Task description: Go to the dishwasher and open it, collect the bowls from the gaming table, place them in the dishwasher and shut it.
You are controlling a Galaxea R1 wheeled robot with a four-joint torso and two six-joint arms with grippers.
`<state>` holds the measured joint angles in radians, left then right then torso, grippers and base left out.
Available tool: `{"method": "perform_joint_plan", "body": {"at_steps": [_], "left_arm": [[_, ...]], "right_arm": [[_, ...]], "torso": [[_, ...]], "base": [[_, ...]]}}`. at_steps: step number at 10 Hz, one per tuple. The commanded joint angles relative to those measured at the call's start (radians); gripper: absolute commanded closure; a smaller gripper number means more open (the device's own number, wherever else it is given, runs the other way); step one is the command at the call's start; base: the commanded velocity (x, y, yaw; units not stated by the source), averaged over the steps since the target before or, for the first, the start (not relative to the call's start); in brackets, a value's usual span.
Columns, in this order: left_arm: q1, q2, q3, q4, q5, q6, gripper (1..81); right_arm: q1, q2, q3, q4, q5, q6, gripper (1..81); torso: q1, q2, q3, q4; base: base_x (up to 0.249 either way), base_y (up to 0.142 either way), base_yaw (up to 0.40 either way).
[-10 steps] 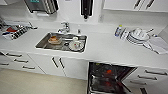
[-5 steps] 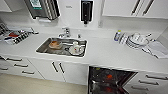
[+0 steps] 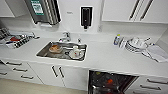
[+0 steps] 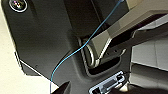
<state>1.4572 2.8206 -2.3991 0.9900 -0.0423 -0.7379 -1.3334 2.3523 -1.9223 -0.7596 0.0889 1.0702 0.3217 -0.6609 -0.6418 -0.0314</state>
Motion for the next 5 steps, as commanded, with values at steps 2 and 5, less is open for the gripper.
{"method": "perform_joint_plan", "body": {"at_steps": [2, 5], "left_arm": [[-0.004, -0.01, 0.005, -0.008, 0.038, -0.005, 1.0], [-0.002, -0.01, 0.005, -0.007, 0.038, -0.004, 1.0]], "right_arm": [[-0.027, 0.115, -0.204, -0.035, -0.023, -0.001, 1.0], [-0.017, 0.188, -0.283, -0.029, -0.023, 0.002, 1.0]], "torso": [[0.084, -0.131, 0.0, 0.0], [0.149, -0.235, 0.001, 0.0]], "base": [[0.0, 0.0, 0.0], [0.0, 0.0, 0.0]]}}
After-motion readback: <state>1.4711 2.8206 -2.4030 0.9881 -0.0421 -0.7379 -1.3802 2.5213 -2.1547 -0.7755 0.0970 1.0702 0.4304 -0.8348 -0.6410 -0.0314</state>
